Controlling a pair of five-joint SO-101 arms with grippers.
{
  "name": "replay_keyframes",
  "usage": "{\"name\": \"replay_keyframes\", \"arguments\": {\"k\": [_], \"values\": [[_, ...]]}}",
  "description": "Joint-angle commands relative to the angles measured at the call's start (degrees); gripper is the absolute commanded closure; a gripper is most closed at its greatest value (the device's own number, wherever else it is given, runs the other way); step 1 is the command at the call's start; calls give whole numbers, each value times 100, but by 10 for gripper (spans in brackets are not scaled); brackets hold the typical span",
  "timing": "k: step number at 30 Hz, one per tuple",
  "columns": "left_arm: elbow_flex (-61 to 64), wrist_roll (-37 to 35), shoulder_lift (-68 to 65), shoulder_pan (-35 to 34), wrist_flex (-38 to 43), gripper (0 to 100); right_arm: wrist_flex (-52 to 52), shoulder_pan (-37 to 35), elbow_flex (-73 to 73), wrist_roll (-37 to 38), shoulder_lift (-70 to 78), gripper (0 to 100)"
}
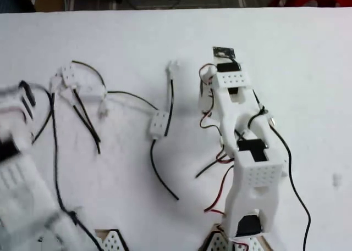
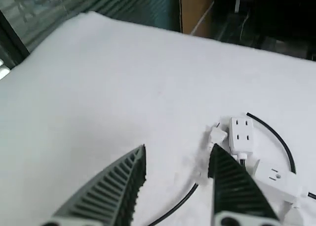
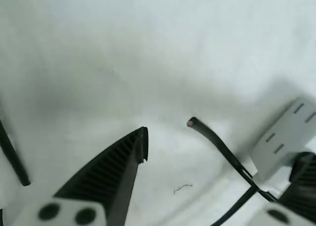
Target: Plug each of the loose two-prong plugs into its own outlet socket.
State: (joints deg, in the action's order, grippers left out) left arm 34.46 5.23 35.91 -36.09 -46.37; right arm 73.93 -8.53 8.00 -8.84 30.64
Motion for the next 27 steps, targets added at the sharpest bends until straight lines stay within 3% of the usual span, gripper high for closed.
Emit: {"name": "replay_keyframes", "arguments": {"k": [1,5,12,22,27], "values": [[-1960,-26,-2097,57,-703,782,-347,66,-123,18,13,580],[-3437,-9,-3925,75,-1187,782,-382,66,-123,35,13,580],[-5574,695,-6580,189,-1310,782,-497,66,-149,53,13,580],[-8009,668,-8523,769,-2549,782,-541,57,-149,35,13,580],[-8774,659,-9209,796,-2629,782,-567,48,-158,26,13,580]]}}
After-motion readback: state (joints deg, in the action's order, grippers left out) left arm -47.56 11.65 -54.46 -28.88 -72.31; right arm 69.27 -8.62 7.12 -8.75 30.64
